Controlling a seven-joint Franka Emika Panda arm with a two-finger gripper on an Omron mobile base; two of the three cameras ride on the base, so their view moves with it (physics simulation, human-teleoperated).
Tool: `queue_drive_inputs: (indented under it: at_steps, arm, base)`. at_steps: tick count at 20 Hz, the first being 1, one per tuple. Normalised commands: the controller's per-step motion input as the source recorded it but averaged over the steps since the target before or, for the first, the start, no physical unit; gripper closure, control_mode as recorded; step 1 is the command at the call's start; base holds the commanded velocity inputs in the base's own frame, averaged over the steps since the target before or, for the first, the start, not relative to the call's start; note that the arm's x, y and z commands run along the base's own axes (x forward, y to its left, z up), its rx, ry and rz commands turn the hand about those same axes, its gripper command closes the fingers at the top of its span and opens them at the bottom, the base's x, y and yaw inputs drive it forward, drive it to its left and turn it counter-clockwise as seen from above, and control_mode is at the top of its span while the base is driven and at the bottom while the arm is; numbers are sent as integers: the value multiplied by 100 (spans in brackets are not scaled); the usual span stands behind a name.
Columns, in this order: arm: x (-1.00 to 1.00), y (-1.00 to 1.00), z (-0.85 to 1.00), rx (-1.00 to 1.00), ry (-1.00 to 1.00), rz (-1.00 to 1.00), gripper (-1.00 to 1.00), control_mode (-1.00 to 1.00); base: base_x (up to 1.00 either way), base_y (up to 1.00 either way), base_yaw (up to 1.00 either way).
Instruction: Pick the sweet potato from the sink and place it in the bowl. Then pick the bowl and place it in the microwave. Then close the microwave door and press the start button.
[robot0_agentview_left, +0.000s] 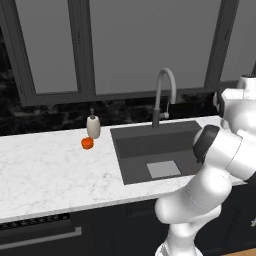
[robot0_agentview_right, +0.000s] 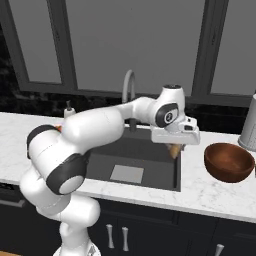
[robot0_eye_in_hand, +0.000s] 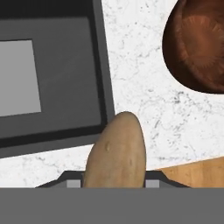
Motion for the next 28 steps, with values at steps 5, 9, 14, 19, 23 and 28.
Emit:
queue_drive_inputs:
  at_steps: [5, 9, 14, 19, 23, 28]
  arm:
    - [13, -43, 0, -2, 0, -6, 100, -100]
    - [27, -45, 2, 0, 3, -5, 100, -100]
    - [39, -52, 1, 0, 6, -1, 100, -100]
    - [34, -43, 1, 0, 1, -1, 100, -100]
    - [34, -56, 0, 0, 0, 0, 100, -100]
    - [31, -53, 0, 0, 0, 0, 100, -100]
  base:
    - [0, 0, 0]
    - [0, 0, 0]
    - [0, 0, 0]
    - [0, 0, 0]
    - [0, 0, 0]
    - [0, 0, 0]
